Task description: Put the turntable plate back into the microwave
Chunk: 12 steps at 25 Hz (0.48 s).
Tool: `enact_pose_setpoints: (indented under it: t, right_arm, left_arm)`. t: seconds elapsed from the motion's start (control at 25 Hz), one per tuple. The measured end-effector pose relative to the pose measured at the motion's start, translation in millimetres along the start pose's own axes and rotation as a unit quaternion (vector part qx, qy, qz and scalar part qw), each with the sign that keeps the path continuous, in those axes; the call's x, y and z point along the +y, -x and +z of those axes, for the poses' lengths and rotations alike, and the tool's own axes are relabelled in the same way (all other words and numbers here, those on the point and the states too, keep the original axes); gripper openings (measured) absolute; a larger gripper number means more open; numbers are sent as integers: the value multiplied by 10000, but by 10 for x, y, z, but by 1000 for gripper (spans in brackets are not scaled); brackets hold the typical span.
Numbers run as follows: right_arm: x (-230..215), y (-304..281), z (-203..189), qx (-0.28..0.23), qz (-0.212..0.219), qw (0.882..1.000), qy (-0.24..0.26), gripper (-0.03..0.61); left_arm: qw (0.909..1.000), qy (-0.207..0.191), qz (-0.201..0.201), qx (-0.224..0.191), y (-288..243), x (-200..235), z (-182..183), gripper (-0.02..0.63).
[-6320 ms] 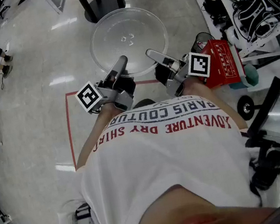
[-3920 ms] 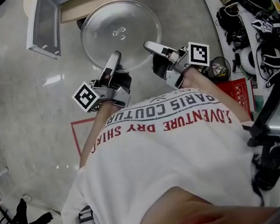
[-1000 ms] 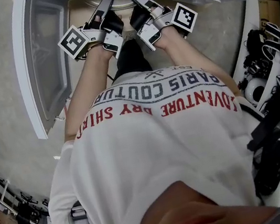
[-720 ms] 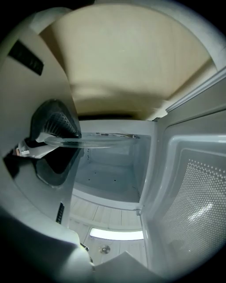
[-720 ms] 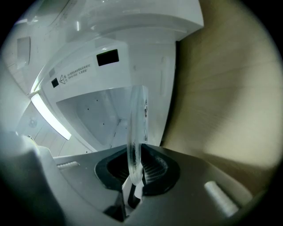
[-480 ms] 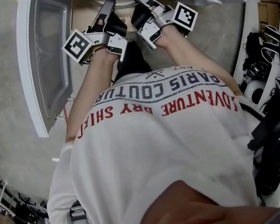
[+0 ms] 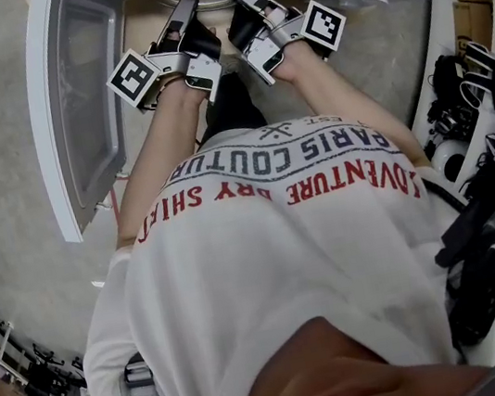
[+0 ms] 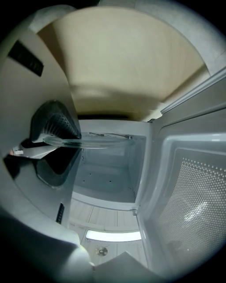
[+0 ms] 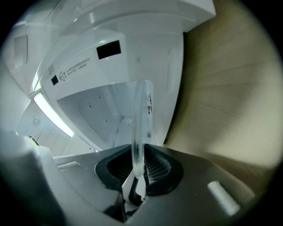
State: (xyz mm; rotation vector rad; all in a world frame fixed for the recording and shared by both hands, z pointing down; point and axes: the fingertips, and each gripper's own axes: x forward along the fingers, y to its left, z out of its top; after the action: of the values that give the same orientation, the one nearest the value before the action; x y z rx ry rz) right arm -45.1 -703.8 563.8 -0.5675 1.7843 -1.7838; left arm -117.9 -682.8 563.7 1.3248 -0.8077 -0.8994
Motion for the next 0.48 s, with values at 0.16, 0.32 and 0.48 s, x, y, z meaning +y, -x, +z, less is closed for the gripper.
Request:
enact_pose_setpoints:
  t: [0.16,0.32,0.48]
  right_arm:
    - [35,11,-3,3,101,9999,-50,31]
    - [60,14,22,21,69,10000,30,31]
    - [78,23,17,2,103,9999,-18,31]
  left_arm:
    - [9999,-45,37,-85,-155,-10,94,38]
    - [9998,-29,77,-188,-314,-40,215,40]
    - [9997,-70,141,-207,-439,-47,301,40]
